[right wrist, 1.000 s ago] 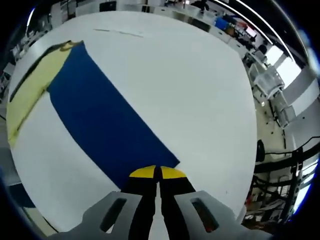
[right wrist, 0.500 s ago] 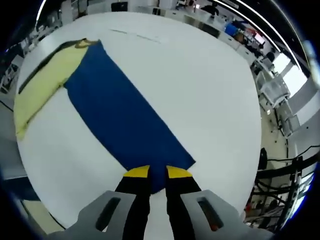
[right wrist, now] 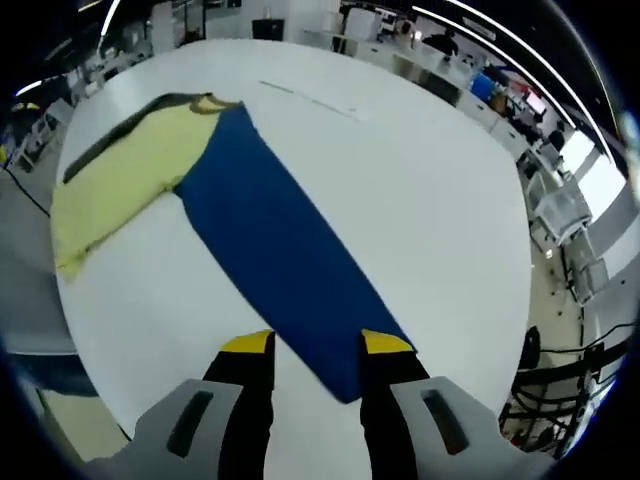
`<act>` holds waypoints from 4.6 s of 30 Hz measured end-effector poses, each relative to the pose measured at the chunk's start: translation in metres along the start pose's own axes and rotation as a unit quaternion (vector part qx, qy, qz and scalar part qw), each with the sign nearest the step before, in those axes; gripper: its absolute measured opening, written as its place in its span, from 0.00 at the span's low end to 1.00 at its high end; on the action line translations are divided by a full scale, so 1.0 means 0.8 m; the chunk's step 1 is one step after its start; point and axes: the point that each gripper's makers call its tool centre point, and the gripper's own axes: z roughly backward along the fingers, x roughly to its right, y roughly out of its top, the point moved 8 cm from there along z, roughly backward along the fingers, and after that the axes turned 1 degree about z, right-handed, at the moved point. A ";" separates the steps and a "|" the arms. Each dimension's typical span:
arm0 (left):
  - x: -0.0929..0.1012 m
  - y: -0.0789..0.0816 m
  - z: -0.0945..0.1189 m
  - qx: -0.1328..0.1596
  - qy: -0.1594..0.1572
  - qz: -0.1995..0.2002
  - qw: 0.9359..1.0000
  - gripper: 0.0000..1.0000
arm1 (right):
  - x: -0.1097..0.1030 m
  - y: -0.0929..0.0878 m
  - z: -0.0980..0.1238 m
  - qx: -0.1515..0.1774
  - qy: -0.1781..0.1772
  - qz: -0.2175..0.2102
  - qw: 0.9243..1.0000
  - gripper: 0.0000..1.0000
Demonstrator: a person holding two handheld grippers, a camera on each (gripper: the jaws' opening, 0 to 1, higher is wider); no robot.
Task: Fold the garment on the visible template until the final outline fits inside the template.
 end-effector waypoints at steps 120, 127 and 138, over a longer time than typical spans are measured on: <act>-0.073 -0.040 -0.011 0.036 -0.051 -0.007 0.998 0.95 | -0.307 0.162 0.152 0.219 0.044 0.096 0.970 1.00; -0.075 -0.045 -0.020 0.026 -0.061 -0.014 0.998 0.95 | -0.318 0.153 0.163 0.219 0.032 0.084 0.971 1.00; -0.084 -0.054 -0.041 0.001 -0.065 -0.025 0.998 0.93 | -0.329 0.153 0.183 0.225 0.005 0.082 0.971 1.00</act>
